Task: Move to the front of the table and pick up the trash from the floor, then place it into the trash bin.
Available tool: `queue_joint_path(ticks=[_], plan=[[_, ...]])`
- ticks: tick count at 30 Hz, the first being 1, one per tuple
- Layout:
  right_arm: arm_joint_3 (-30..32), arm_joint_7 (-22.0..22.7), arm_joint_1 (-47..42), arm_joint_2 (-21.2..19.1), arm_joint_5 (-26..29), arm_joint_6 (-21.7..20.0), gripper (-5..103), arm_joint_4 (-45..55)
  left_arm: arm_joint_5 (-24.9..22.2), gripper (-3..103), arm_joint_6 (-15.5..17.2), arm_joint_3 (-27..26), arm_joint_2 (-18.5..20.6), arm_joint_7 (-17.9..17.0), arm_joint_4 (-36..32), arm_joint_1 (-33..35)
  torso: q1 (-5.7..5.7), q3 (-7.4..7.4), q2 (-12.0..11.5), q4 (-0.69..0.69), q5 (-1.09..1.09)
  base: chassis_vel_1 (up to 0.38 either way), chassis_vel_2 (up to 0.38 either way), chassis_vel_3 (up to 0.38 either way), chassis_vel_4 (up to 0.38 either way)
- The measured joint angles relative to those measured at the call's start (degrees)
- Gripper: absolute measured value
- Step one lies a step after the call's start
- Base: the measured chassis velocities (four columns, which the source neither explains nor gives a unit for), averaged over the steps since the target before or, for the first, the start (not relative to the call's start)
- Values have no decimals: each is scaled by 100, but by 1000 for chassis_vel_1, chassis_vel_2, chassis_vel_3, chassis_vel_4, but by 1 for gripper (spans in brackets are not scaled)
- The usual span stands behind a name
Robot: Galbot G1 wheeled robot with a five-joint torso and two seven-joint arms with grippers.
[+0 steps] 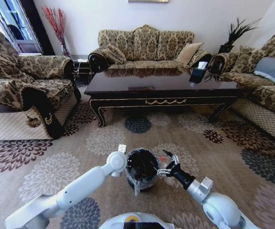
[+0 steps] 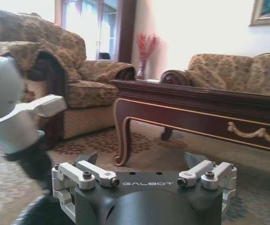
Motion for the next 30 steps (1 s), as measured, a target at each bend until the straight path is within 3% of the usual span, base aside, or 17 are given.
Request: queue_joint_path(ticks=[9, 16, 30], plan=[[16, 568, 637, 19, 265, -42, 100, -736, 26, 0, 0, -736, 417, 82, -343, 599, 0, 0, 0, 2, 0, 0, 0, 0, 0], [-126, 1069, 1109, 49, 530, -516, 100, -1539, 17, 0, 0, -1704, 675, 182, -593, 1367, 0, 0, 0, 2, -1, 0, 0, 0, 0], [-574, 1333, 1344, 381, 374, -896, 100, -2747, 130, 0, 0, -2336, 896, 309, -813, 2115, 0, 0, 0, 0, 0, 0, 0, 0, 0]])
